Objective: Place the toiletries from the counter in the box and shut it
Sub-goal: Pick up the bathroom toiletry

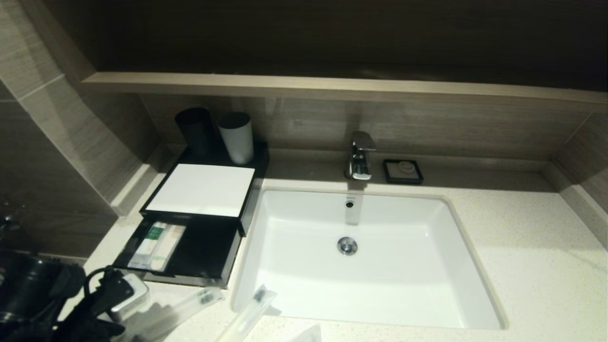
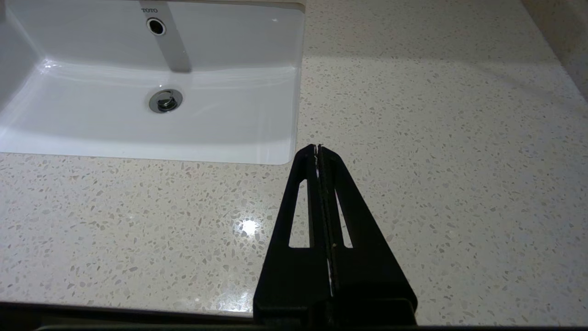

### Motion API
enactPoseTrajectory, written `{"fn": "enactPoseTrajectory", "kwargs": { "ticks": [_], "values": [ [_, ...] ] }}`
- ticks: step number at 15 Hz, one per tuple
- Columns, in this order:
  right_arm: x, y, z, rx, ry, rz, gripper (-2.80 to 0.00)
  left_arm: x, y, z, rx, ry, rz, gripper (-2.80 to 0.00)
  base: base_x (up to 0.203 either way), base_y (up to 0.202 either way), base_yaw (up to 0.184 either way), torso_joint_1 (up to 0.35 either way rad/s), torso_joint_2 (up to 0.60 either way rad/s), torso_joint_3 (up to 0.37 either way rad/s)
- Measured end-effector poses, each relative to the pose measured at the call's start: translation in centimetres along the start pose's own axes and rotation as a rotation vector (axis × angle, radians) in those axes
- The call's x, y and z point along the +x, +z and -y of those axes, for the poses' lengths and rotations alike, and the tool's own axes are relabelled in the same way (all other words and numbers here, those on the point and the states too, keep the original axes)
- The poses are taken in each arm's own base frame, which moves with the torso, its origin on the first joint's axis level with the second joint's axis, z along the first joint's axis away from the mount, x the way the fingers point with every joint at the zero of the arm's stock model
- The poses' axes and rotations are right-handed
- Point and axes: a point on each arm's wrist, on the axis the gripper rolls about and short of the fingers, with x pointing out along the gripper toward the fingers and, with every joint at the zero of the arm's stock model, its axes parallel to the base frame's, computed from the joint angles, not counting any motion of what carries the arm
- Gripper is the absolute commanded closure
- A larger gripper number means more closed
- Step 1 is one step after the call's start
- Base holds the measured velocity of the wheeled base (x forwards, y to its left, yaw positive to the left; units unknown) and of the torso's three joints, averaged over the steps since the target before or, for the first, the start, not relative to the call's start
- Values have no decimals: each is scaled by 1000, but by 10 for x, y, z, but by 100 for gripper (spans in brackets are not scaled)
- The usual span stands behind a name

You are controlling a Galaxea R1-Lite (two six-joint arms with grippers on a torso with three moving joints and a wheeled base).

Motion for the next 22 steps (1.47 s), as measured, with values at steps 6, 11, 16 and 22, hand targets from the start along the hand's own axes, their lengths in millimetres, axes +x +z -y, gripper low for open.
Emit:
{"fn": "enactPoseTrajectory", "kwargs": {
  "ticks": [6, 11, 16, 22],
  "values": [
    [0, 0, 0, 0, 0, 0, 0, 6, 5, -3, 2, -7, -17, -280, 0, 0, 0, 0, 0, 0],
    [0, 0, 0, 0, 0, 0, 0, 9, 7, -4, 3, -7, -19, -280, 0, 0, 0, 0, 0, 0],
    [0, 0, 0, 0, 0, -1, 0, 13, 9, -6, 5, -9, -23, -280, 0, 0, 0, 0, 0, 0],
    [0, 0, 0, 0, 0, -1, 0, 17, 11, -7, 5, 2, -28, -280, 0, 0, 0, 0, 0, 0]
  ]
}}
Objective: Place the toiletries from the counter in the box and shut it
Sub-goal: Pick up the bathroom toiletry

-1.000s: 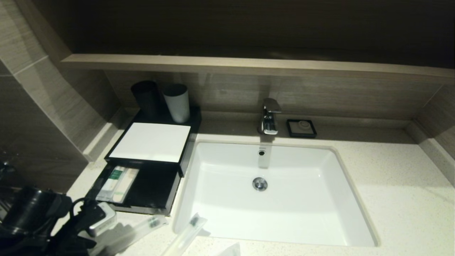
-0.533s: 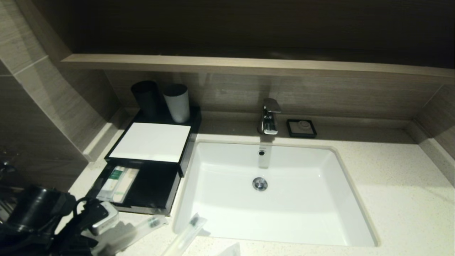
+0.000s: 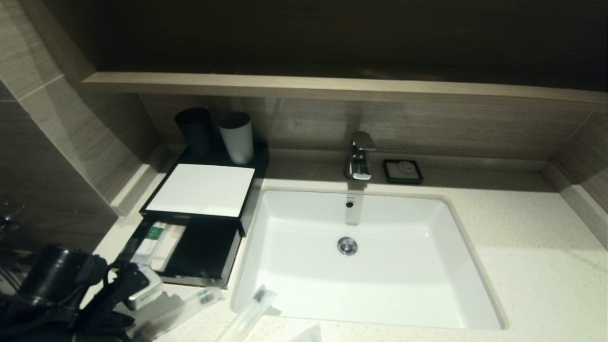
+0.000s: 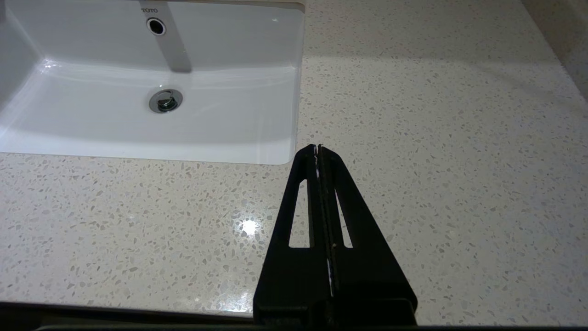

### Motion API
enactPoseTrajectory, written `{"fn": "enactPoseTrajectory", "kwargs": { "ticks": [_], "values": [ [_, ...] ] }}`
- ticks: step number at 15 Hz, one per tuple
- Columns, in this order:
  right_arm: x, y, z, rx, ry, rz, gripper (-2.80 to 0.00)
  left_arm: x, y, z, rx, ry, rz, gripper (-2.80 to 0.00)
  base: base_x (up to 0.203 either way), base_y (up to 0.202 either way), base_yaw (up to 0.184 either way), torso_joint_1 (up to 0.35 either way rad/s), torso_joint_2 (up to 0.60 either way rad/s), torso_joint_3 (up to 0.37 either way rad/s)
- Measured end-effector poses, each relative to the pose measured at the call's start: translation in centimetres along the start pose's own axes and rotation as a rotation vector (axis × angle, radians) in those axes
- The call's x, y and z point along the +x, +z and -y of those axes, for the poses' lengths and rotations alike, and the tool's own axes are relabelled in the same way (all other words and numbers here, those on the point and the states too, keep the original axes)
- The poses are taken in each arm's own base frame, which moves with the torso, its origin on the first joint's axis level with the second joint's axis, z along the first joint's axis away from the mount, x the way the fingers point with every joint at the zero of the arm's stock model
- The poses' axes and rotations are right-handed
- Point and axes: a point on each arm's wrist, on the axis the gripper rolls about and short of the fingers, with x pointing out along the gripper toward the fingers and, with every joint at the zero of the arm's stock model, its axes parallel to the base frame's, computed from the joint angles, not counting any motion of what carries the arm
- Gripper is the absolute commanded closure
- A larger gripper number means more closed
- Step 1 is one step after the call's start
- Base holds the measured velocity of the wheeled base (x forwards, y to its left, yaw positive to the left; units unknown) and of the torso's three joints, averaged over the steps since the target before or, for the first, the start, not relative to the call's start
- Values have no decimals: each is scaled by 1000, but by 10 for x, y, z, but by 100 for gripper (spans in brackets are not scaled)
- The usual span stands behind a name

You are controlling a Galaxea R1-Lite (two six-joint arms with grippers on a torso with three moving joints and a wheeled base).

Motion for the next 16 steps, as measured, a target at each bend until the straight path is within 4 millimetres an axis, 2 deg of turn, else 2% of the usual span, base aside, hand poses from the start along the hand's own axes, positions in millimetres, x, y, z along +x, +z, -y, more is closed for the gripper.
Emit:
{"fn": "enactPoseTrajectory", "kwargs": {
  "ticks": [16],
  "values": [
    [0, 0, 0, 0, 0, 0, 0, 4, 0, -1, 1, 9, -20, -280, 0, 0, 0, 0, 0, 0]
  ]
}}
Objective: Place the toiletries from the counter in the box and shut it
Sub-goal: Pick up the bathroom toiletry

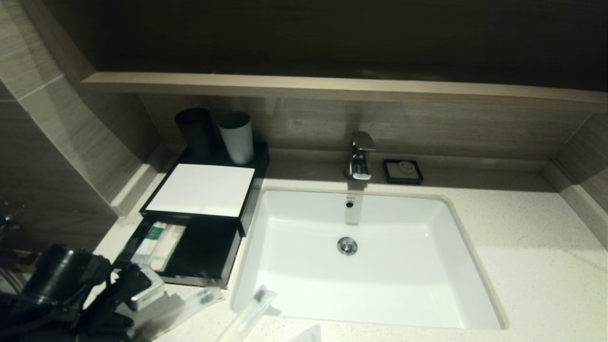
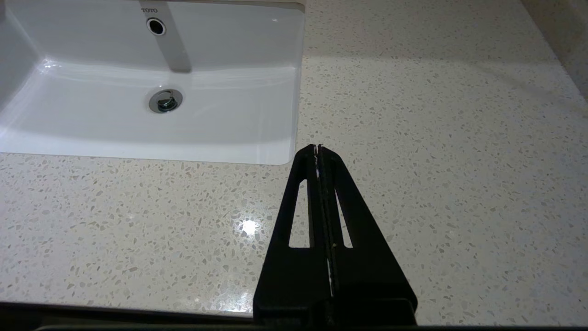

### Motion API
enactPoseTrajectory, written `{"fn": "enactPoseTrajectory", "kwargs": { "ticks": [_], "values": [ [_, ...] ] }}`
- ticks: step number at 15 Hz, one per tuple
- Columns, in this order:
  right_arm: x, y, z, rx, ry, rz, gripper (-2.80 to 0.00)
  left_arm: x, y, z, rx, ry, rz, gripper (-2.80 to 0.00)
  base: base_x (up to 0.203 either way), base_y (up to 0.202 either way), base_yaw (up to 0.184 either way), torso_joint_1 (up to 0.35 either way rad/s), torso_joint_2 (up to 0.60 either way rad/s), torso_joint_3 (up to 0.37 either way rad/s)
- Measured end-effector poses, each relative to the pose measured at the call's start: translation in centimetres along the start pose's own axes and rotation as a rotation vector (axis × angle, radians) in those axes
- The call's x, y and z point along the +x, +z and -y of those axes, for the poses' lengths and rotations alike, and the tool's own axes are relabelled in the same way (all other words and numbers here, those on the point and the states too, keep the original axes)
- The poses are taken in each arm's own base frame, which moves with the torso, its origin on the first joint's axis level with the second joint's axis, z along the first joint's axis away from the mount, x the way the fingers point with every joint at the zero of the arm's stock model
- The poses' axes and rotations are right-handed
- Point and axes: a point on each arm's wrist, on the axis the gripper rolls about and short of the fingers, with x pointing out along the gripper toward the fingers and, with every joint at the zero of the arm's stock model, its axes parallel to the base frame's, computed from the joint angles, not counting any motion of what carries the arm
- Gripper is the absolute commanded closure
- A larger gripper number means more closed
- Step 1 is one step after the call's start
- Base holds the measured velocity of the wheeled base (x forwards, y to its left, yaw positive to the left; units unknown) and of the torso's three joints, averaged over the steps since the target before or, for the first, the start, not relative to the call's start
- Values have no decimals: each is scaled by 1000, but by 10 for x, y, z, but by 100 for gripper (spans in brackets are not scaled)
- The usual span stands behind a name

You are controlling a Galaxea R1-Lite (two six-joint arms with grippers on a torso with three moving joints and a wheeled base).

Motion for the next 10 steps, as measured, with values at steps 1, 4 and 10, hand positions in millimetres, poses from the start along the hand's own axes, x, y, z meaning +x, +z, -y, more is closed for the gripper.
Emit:
{"fn": "enactPoseTrajectory", "kwargs": {
  "ticks": [1, 4, 10],
  "values": [
    [0, 0, 0, 0, 0, 0, 0, 1, 0, 0, 0, -1, -2, -280, 0, 0, 0, 0, 0, 0],
    [0, 0, 0, 0, 0, 0, 0, 2, 0, 0, -1, -4, -9, -280, 0, 0, 0, 0, 0, 0],
    [0, 0, 0, 0, 0, 0, 0, 4, -1, 0, -1, -8, -18, -280, 0, 0, 0, 0, 0, 0]
  ]
}}
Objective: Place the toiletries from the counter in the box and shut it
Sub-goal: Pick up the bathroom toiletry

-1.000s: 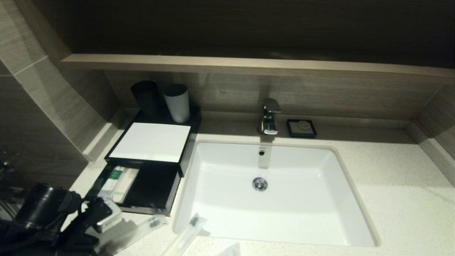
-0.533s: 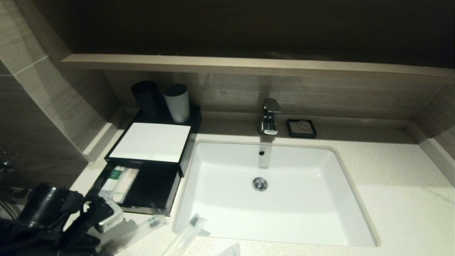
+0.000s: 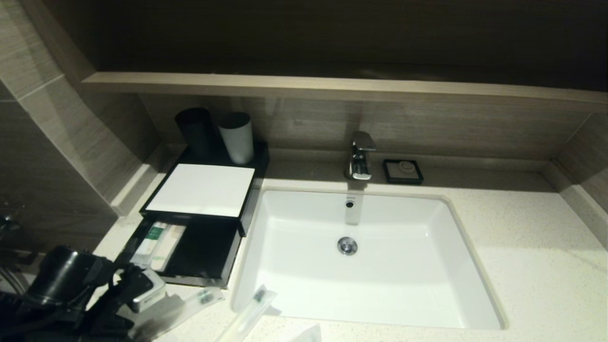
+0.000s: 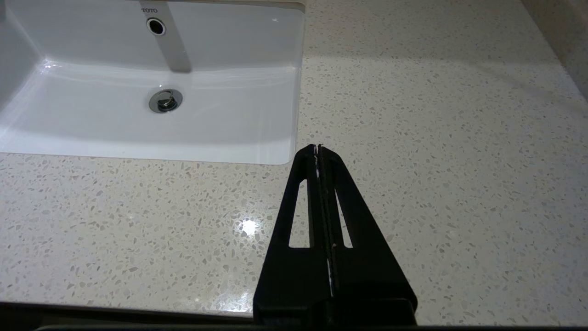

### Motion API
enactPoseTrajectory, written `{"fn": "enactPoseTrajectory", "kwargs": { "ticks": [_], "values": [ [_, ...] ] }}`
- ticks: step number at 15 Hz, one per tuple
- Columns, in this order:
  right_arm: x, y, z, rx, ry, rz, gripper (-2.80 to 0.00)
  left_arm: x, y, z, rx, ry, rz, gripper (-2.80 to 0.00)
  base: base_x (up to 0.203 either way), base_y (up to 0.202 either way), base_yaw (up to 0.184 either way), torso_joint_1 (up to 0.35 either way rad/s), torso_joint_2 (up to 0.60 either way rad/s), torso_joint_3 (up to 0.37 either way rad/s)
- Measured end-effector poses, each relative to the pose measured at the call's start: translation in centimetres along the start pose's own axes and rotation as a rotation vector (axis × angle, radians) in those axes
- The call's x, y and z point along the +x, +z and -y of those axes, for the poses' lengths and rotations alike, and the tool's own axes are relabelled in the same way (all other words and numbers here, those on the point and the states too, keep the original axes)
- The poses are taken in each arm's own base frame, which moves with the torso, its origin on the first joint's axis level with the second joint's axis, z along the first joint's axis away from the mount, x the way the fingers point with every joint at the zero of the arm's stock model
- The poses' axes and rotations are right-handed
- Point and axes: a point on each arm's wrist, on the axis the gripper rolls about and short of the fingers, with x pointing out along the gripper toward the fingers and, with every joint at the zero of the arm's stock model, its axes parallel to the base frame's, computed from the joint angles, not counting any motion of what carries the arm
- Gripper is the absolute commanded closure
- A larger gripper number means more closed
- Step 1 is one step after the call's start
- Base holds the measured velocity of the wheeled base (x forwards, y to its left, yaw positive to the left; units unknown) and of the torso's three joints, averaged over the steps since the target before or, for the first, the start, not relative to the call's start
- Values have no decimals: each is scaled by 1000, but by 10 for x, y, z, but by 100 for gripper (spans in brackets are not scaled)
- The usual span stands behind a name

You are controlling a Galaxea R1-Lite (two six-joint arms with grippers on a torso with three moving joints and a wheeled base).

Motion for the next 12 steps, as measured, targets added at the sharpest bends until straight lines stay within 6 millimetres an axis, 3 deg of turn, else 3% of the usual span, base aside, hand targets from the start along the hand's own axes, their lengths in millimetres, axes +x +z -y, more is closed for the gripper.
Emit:
{"fn": "enactPoseTrajectory", "kwargs": {
  "ticks": [1, 12],
  "values": [
    [0, 0, 0, 0, 0, 0, 0, 0, 0, 0, 0, 1, 0, 0, 0, 0, 0, 0, 0, 0],
    [0, 0, 0, 0, 0, 0, 0, 1, -1, 0, 0, 1, 4, 0, 0, 0, 0, 0, 0, 0]
  ]
}}
